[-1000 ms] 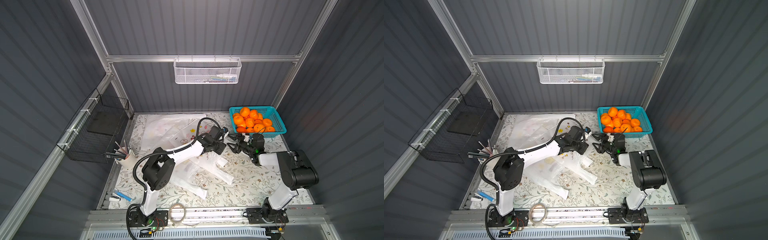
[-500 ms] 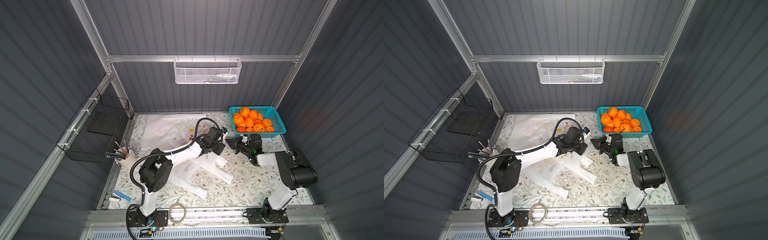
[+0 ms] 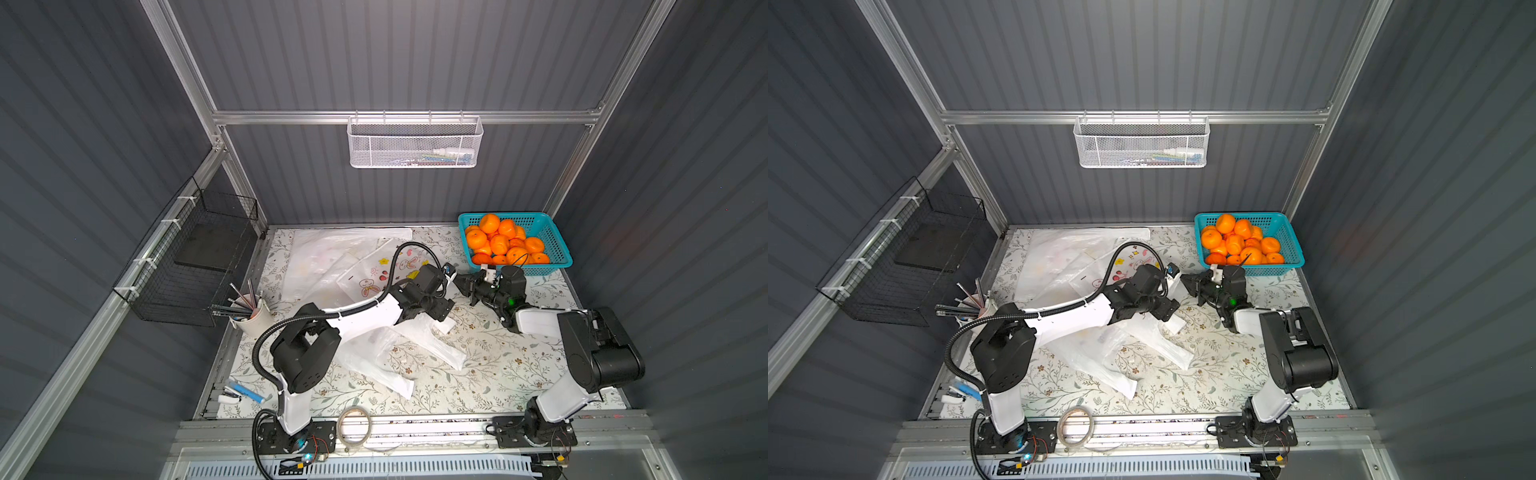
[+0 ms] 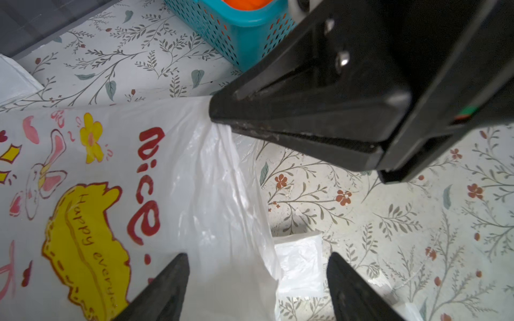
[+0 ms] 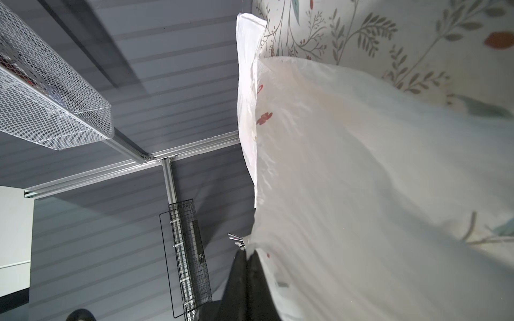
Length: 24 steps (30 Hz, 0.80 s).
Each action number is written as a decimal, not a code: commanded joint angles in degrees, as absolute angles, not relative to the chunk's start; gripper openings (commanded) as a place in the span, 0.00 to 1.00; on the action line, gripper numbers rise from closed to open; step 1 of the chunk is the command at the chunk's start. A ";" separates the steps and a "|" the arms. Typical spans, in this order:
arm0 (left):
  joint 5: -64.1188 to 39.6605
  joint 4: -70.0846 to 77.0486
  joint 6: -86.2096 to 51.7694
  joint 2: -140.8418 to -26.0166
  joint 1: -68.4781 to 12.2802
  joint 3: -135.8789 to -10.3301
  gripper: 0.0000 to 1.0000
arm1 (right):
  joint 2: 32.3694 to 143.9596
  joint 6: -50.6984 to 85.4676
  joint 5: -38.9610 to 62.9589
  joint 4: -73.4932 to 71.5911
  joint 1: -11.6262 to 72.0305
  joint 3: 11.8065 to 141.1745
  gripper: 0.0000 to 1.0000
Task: Place the oranges into plastic bags & tie knots
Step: Open the plastic bag at the center of the board.
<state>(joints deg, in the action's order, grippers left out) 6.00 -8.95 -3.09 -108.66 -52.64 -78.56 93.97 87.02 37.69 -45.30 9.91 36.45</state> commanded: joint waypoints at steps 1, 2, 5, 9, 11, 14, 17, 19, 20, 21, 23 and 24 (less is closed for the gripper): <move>13.06 -8.79 -3.21 -111.21 -52.51 -80.27 0.79 | 92.57 86.57 37.10 -45.00 10.63 37.09 0.00; 14.54 -8.92 -3.08 -111.66 -52.54 -80.33 0.77 | 92.28 86.57 37.05 -45.05 10.71 36.91 0.00; 17.52 -9.54 -2.55 -112.46 -52.57 -80.38 0.64 | 91.79 86.73 36.91 -45.08 10.72 36.65 0.00; 19.60 -11.73 -1.62 -111.42 -52.59 -83.17 0.21 | 91.00 85.95 36.84 -44.01 10.72 36.37 0.02; 20.30 -13.12 -1.34 -110.29 -52.54 -83.53 0.07 | 90.12 84.42 36.71 -42.12 10.66 36.29 0.07; 20.11 -16.81 -0.80 -108.37 -52.50 -84.50 0.00 | 87.43 79.75 36.63 -36.60 10.39 36.55 0.22; 18.14 -23.35 -0.68 -107.45 -52.06 -87.57 0.00 | 81.74 71.25 34.36 -24.66 9.61 37.68 0.41; 16.70 -29.38 -2.64 -107.70 -51.02 -90.59 0.00 | 76.86 64.73 30.87 -14.82 8.86 38.94 0.52; 15.23 -32.57 -3.62 -108.14 -50.22 -92.78 0.00 | 74.20 61.44 28.78 -9.87 8.26 39.73 0.57; 13.83 -35.27 -4.30 -108.43 -49.69 -94.56 0.00 | 71.50 58.50 27.01 -5.65 7.59 40.31 0.62; 11.72 -39.43 -4.59 -109.05 -49.11 -97.64 0.00 | 67.19 53.59 24.18 0.98 6.05 41.89 0.68; 10.78 -41.75 -4.62 -109.55 -48.93 -99.59 0.00 | 65.56 51.37 23.21 3.96 5.20 42.85 0.71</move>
